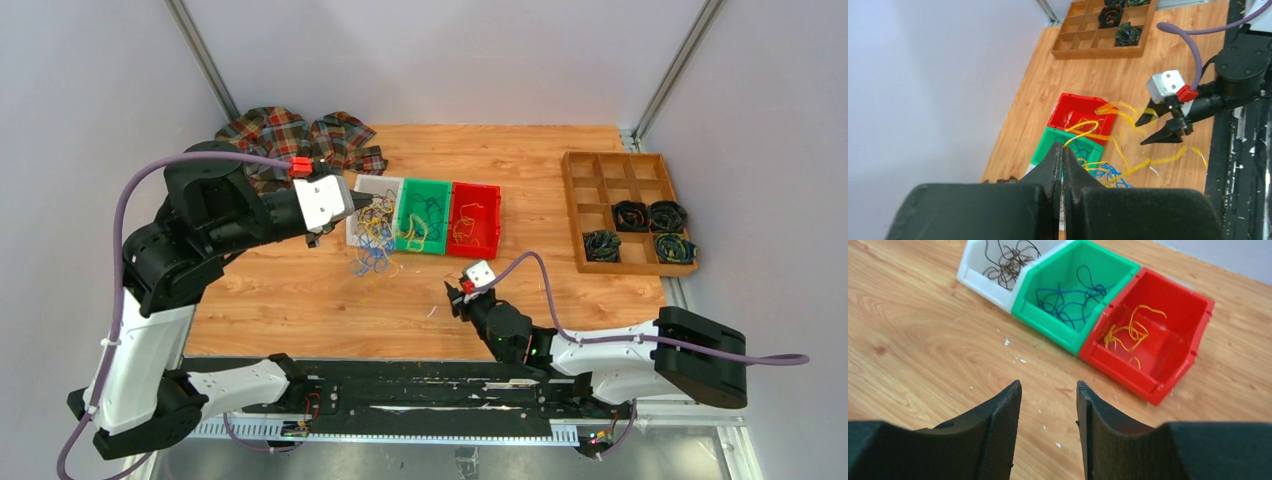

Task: Untangle the cables
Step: Untie the cable.

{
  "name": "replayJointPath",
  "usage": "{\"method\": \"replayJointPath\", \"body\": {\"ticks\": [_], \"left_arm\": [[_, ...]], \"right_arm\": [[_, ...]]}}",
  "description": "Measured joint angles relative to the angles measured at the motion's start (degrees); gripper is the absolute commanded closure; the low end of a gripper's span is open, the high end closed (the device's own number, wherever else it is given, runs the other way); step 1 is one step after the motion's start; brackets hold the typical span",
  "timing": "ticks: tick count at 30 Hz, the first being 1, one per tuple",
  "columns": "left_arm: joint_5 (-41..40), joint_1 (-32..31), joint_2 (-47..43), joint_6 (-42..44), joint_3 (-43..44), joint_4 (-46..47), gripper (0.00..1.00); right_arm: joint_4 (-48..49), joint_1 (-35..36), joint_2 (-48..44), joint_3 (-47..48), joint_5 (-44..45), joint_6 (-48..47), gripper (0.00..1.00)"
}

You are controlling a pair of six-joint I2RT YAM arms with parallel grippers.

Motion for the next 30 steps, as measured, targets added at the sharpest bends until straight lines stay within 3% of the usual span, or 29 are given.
{"method": "replayJointPath", "body": {"ticks": [3,8,15,19,25,30], "left_arm": [[-1.1,0.0,0.0,1.0,0.7,0.0,1.0],[-1.4,0.0,-1.3,2.3,-1.2,0.2,0.99],[-0.1,0.0,-4.3,3.7,-7.7,-0.4,1.0],[1.2,0.0,-4.6,1.9,-9.8,-0.3,1.0],[4.1,0.0,-4.7,-0.9,-12.7,-0.5,1.0],[5.8,0.0,-4.8,-2.3,-12.7,-0.4,1.0]], "right_arm": [[-0.3,0.0,-2.1,-3.0,1.0,1.9,0.54],[-4.5,0.0,-9.9,-4.2,0.1,2.2,0.37],[-10.3,-0.2,-15.3,9.4,-11.6,-0.6,0.31],[-10.1,-0.2,-13.3,17.7,-21.1,-0.8,0.31],[-7.9,-0.2,-5.1,22.5,-33.3,0.3,0.31],[-4.4,-0.2,1.2,23.1,-36.2,1.8,0.34]]}}
